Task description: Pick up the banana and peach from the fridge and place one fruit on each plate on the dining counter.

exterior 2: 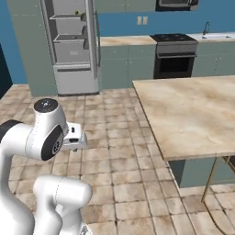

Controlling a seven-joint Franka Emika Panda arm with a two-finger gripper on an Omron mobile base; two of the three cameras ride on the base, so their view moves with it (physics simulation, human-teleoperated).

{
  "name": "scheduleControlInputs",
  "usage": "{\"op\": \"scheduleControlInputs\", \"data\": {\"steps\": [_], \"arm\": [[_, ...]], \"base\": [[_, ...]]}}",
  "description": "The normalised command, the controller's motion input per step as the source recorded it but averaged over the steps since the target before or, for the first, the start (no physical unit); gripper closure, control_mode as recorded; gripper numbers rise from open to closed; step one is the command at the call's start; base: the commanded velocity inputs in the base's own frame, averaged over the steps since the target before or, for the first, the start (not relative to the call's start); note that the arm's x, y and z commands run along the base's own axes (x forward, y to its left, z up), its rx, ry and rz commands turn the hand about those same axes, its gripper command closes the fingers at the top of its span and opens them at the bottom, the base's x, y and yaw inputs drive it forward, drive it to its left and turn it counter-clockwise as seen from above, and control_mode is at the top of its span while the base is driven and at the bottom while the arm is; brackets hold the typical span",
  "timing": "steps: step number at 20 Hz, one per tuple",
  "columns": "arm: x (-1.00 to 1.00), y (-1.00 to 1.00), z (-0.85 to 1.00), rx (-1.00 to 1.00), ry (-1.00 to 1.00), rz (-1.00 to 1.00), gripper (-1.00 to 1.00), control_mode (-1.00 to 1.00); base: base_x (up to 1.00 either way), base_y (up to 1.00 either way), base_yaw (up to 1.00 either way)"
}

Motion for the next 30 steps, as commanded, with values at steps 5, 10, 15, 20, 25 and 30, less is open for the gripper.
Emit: {"op": "scheduleControlInputs", "data": {"steps": [5, 10, 15, 20, 25, 30], "arm": [[0.00, 0.00, 0.00, 0.00, 0.00, 0.00, -1.00, 1.00], [0.00, 0.00, 0.00, 0.00, 0.00, 0.00, -1.00, 1.00], [0.00, 0.00, 0.00, 0.00, 0.00, 0.00, -1.00, 1.00], [0.00, 0.00, 0.00, 0.00, 0.00, 0.00, -1.00, 1.00], [0.00, 0.00, 0.00, 0.00, 0.00, 0.00, -1.00, 1.00], [0.00, 0.00, 0.00, 0.00, 0.00, 0.00, -1.00, 1.00]], "base": [[0.50, 0.80, -0.18], [0.56, 0.95, -0.16], [0.59, 1.00, -0.13], [0.65, 1.00, -0.12], [0.75, 0.99, -0.12], [0.79, 0.97, -0.12]]}}
